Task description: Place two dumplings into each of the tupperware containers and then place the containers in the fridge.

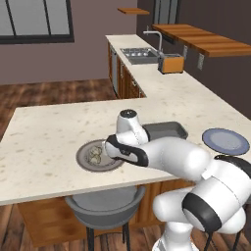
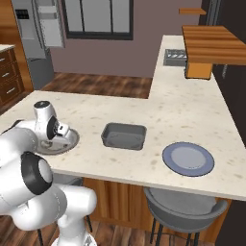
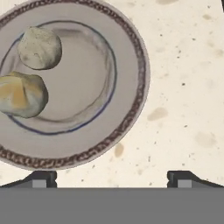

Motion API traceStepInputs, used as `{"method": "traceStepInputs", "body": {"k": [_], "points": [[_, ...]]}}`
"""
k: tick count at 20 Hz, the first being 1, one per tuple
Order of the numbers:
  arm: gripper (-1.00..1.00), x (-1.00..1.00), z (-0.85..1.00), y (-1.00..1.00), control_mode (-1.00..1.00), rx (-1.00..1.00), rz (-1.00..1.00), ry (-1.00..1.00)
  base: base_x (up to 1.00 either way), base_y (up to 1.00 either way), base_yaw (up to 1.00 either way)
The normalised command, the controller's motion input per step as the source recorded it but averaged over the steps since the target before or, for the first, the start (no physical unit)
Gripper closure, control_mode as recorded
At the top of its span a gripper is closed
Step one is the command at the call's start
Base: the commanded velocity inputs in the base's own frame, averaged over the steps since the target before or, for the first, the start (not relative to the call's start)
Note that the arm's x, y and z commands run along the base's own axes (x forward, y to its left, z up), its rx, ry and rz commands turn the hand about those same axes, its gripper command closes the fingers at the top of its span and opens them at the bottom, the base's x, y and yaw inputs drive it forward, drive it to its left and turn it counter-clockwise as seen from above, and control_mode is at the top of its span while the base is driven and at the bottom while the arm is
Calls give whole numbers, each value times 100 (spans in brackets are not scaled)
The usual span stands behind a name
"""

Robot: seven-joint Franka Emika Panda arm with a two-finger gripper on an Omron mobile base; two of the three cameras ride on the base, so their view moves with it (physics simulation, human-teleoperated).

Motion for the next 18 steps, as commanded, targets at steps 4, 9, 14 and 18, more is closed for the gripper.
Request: {"method": "traceStepInputs", "body": {"k": [4,9,14,18], "points": [[-100,18,0,31,-100,13,0,4,0,0,0],[-100,17,0,36,-100,9,0,0,0,0,0],[-100,5,0,46,-100,0,0,0,0,0,0],[-100,7,-12,37,-100,0,0,0,0,0,0]]}}
